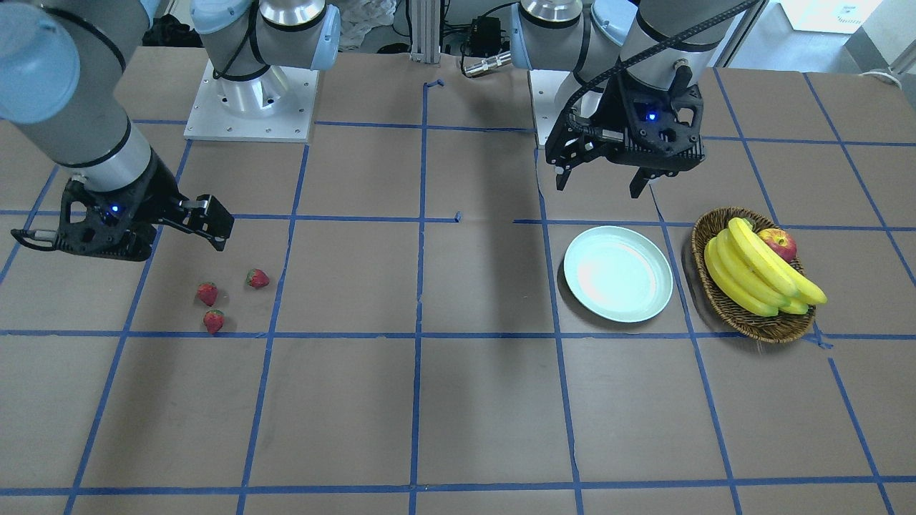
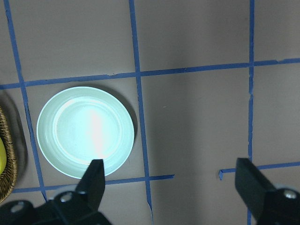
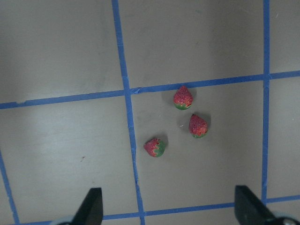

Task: Collect all strawberries into plate
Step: 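Lower the right gripper onto a strawberry and close on it, then carry the strawberry toward the plate and release it on the table, then return the right gripper to the cluster and grasp a second strawberry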

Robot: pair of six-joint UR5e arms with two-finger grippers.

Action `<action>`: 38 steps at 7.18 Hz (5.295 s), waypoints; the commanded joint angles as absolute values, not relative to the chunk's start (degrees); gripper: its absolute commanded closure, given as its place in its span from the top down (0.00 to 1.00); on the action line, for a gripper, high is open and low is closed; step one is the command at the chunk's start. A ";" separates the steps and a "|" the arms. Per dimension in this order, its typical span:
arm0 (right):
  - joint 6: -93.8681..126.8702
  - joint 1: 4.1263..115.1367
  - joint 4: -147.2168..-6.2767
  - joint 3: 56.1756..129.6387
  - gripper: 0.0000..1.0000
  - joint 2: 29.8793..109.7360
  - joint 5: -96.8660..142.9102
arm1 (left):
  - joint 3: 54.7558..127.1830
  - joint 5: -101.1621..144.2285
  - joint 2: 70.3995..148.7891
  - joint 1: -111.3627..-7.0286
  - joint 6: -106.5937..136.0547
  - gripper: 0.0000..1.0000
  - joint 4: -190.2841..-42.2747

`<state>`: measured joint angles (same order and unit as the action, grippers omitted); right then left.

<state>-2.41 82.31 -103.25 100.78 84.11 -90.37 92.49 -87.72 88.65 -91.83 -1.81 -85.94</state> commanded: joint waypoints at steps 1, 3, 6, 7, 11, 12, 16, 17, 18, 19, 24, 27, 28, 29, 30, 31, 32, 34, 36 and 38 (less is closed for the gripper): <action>-4.83 80.86 -118.16 112.36 1.00 82.27 -90.53 | 93.16 -87.80 88.59 -91.93 -1.76 1.00 -85.96; -3.88 81.82 -125.47 120.29 1.00 81.48 -89.74 | 93.25 -87.72 88.59 -91.93 -1.67 1.00 -85.96; -3.78 82.79 -132.27 124.10 1.00 78.40 -89.56 | 93.25 -87.71 88.59 -91.93 -1.76 1.00 -85.96; -3.69 83.58 -132.62 124.01 1.00 77.62 -89.65 | 93.25 -87.71 88.59 -91.93 -1.76 1.00 -85.96; -3.78 83.67 -135.09 124.01 0.44 75.67 -89.82 | 93.25 -87.71 88.59 -91.93 -1.76 1.00 -85.96; -3.78 83.67 -135.09 124.01 0.12 75.76 -89.74 | 93.25 -87.71 88.59 -91.93 -1.76 1.00 -85.96; 1.81 90.85 -135.53 118.67 0.00 75.85 -89.65 | 93.16 -87.80 88.59 -91.93 -1.85 1.00 -85.96; 6.28 94.36 -135.35 116.65 0.00 75.85 -88.60 | 93.16 -87.80 88.59 -91.93 -1.76 1.00 -85.96; 14.94 99.01 -134.83 114.54 0.00 75.41 -84.68 | 93.25 -87.80 88.59 -91.93 -1.84 1.00 -85.96; 20.68 104.01 -135.35 113.39 0.00 74.11 -84.29 | 93.16 -87.80 88.59 -91.93 -1.85 1.00 -85.96; 33.03 117.76 -139.82 108.90 0.00 64.70 -84.20 | 93.34 -87.71 88.42 -91.93 -1.85 1.00 -85.96; 32.44 117.60 -139.57 108.98 1.00 65.04 -84.98 | 93.34 -87.80 88.33 -91.93 -1.85 1.00 -85.96; 32.17 116.64 -138.96 109.51 1.00 66.34 -85.60 | 93.43 -87.80 88.33 -91.93 -1.85 1.00 -85.96; 27.90 113.15 -133.30 109.60 1.00 68.45 -88.56 | 93.43 -87.80 88.24 -91.93 -1.85 1.00 -85.96; 18.55 107.02 -127.15 109.60 1.00 71.60 -89.12 | 93.51 -87.80 88.24 -91.93 -1.85 1.00 -85.96; 11.41 100.96 -124.57 109.60 1.00 73.11 -89.30 | 93.52 -87.80 88.33 -91.93 -1.85 1.00 -85.96; 4.99 95.68 -124.45 109.69 1.00 73.12 -89.73 | 93.60 -87.72 88.42 -91.93 -1.85 1.00 -85.96; -9.52 86.97 -124.01 109.69 1.00 72.78 -89.56 | 93.69 -87.72 88.59 -91.93 -1.76 1.00 -85.96; -15.17 82.90 -124.36 109.69 1.00 70.93 -89.73 | 93.78 -87.71 88.59 -92.02 -1.84 1.00 -85.96; -18.01 82.09 -124.54 109.77 1.00 69.18 -89.74 | 93.78 -87.71 88.59 -92.02 -1.85 1.00 -85.96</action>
<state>-16.25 82.80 -124.37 109.71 70.15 -89.68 93.77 -87.72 88.59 -92.01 -1.84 -85.96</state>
